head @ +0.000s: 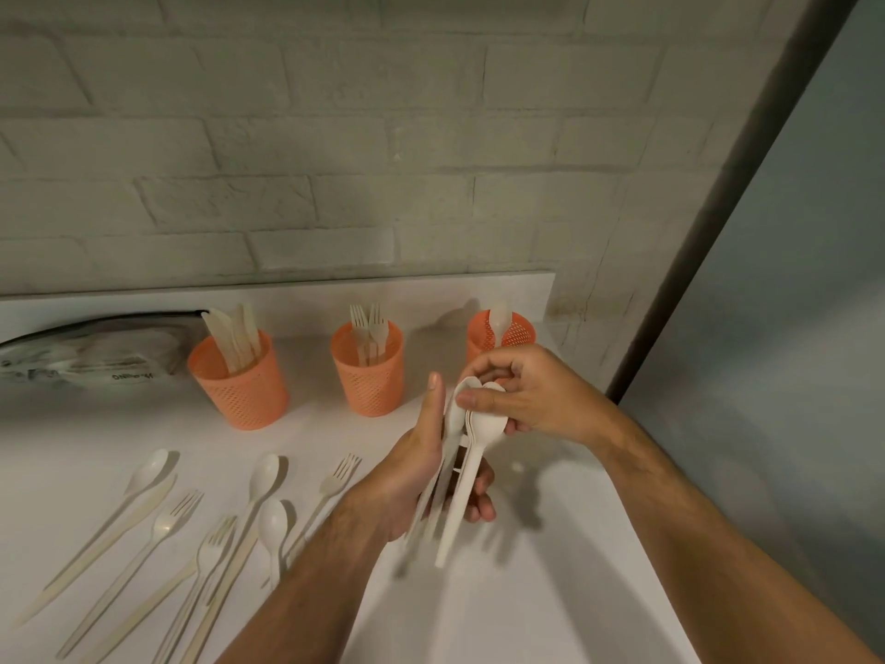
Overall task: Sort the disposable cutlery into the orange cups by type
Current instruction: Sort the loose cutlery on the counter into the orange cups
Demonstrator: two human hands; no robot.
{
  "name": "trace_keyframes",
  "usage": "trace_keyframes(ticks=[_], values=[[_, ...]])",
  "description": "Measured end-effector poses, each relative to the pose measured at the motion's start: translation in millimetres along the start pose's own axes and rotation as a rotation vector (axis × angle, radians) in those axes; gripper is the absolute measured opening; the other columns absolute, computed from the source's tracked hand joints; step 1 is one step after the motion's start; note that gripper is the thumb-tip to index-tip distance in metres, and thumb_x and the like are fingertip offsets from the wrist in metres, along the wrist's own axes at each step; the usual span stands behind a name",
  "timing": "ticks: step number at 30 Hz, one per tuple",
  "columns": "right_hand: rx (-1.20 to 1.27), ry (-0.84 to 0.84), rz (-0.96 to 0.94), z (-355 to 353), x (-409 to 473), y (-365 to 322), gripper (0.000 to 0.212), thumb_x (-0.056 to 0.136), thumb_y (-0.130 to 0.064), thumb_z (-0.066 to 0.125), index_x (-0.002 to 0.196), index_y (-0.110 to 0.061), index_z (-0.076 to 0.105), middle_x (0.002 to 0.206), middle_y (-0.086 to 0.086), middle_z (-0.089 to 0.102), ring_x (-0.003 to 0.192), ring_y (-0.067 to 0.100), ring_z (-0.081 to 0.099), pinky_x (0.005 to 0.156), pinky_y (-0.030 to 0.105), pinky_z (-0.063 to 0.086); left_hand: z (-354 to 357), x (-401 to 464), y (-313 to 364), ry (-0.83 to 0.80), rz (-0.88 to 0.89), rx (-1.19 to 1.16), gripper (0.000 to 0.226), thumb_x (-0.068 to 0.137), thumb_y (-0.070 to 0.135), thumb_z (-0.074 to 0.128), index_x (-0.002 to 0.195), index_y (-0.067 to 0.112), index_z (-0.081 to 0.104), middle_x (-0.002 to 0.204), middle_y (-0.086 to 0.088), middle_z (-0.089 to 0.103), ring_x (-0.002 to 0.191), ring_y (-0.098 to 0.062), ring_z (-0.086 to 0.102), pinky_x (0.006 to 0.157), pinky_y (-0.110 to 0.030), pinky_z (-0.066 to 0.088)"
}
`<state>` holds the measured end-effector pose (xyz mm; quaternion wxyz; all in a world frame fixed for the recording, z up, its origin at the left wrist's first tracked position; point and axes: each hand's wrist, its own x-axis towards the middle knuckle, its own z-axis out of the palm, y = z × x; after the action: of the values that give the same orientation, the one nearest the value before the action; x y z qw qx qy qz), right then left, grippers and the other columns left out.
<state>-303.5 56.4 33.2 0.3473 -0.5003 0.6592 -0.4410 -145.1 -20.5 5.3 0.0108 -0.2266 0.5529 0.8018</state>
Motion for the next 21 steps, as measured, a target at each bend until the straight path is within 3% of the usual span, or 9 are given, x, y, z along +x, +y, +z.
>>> trace_keyframes(ticks=[3, 6, 8, 10, 12, 13, 15, 17, 21], values=[[-0.052, 0.035, -0.016, -16.8, 8.5, -7.2, 0.019, 0.088, -0.022, 0.075, 0.100, -0.009, 0.071, 0.091, 0.015, 0.072, 0.059, 0.010, 0.060, 0.048, 0.021, 0.048, -2.7, 1.7, 5.1, -0.015, 0.003, 0.100, 0.071, 0.083, 0.078, 0.031, 0.095, 0.015, 0.061, 0.067, -0.010, 0.059, 0.062, -0.030, 0.063, 0.059, -0.032, 0.053], [-0.034, 0.024, -0.029, -28.3, 18.3, -9.0, 0.017, 0.089, -0.024, 0.074, 0.098, -0.010, 0.071, 0.088, 0.017, 0.071, 0.060, 0.027, 0.057, 0.048, 0.028, 0.045, -2.5, 4.1, 9.7, 0.010, 0.031, 0.184, 0.031, 0.087, 0.042, 0.068, 0.088, 0.014, 0.054, 0.064, -0.005, 0.053, 0.052, -0.022, 0.054, 0.053, -0.029, 0.047], [-0.016, 0.002, -0.021, -29.9, 22.6, -8.8, 0.016, 0.091, -0.024, 0.072, 0.105, -0.015, 0.070, 0.091, 0.011, 0.071, 0.062, 0.031, 0.056, 0.050, 0.030, 0.047, -0.6, 8.8, 11.7, 0.055, 0.052, 0.173, 0.017, 0.090, 0.021, 0.068, 0.084, 0.014, 0.054, 0.059, -0.003, 0.044, 0.044, -0.016, 0.041, 0.045, -0.026, 0.037], [-0.011, -0.053, -0.023, -28.3, 24.0, -7.3, 0.029, 0.090, -0.027, 0.073, 0.118, -0.024, 0.067, 0.093, 0.016, 0.069, 0.059, 0.026, 0.056, 0.050, 0.029, 0.046, 1.6, 15.1, 14.6, 0.084, 0.097, 0.158, 0.012, 0.093, 0.013, 0.061, 0.082, 0.014, 0.056, 0.056, -0.001, 0.036, 0.041, -0.013, 0.032, 0.046, -0.029, 0.028], [0.071, -0.064, -0.032, -23.8, 23.8, -1.2, 0.047, 0.083, -0.029, 0.078, 0.126, -0.033, 0.061, 0.086, 0.025, 0.062, 0.053, 0.020, 0.053, 0.046, 0.026, 0.042, 3.4, 20.4, 17.0, 0.080, 0.152, 0.160, 0.016, 0.094, 0.010, 0.058, 0.080, 0.017, 0.062, 0.057, -0.002, 0.035, 0.042, -0.013, 0.032, 0.047, -0.029, 0.029], [0.153, -0.018, -0.018, -20.8, 24.2, 2.9, 0.053, 0.080, -0.026, 0.081, 0.128, -0.033, 0.059, 0.083, 0.022, 0.060, 0.050, 0.017, 0.051, 0.044, 0.024, 0.040, 4.1, 22.9, 17.4, 0.076, 0.173, 0.166, 0.018, 0.094, 0.009, 0.059, 0.079, 0.019, 0.064, 0.059, -0.004, 0.038, 0.044, -0.014, 0.034, 0.046, -0.027, 0.032], [0.319, 0.092, 0.032, -13.4, 23.8, 9.7, 0.053, 0.077, -0.009, 0.083, 0.123, -0.023, 0.061, 0.080, 0.009, 0.059, 0.045, 0.012, 0.049, 0.041, 0.021, 0.040, 4.6, 27.3, 17.0, 0.070, 0.194, 0.197, 0.022, 0.093, 0.008, 0.059, 0.077, 0.021, 0.067, 0.062, -0.006, 0.046, 0.047, -0.016, 0.041, 0.046, -0.024, 0.039], [0.349, 0.124, 0.068, -6.2, 21.9, 14.7, 0.039, 0.076, 0.001, 0.082, 0.108, -0.013, 0.065, 0.073, 0.004, 0.061, 0.046, 0.009, 0.053, 0.042, 0.019, 0.043, 4.1, 32.4, 14.4, 0.077, 0.184, 0.270, 0.022, 0.093, 0.009, 0.059, 0.079, 0.023, 0.068, 0.061, -0.007, 0.052, 0.050, -0.018, 0.049, 0.051, -0.026, 0.046], [0.140, 0.094, 0.039, -0.3, 20.9, 17.5, 0.029, 0.072, -0.009, 0.088, 0.090, -0.003, 0.066, 0.077, 0.007, 0.067, 0.075, 0.017, 0.068, 0.068, 0.033, 0.057, 0.8, 47.4, 3.1, 0.335, 0.213, 0.488, 0.012, 0.090, 0.013, 0.059, 0.097, 0.023, 0.061, 0.059, 0.004, 0.056, 0.043, -0.012, 0.053, 0.041, -0.021, 0.041]])
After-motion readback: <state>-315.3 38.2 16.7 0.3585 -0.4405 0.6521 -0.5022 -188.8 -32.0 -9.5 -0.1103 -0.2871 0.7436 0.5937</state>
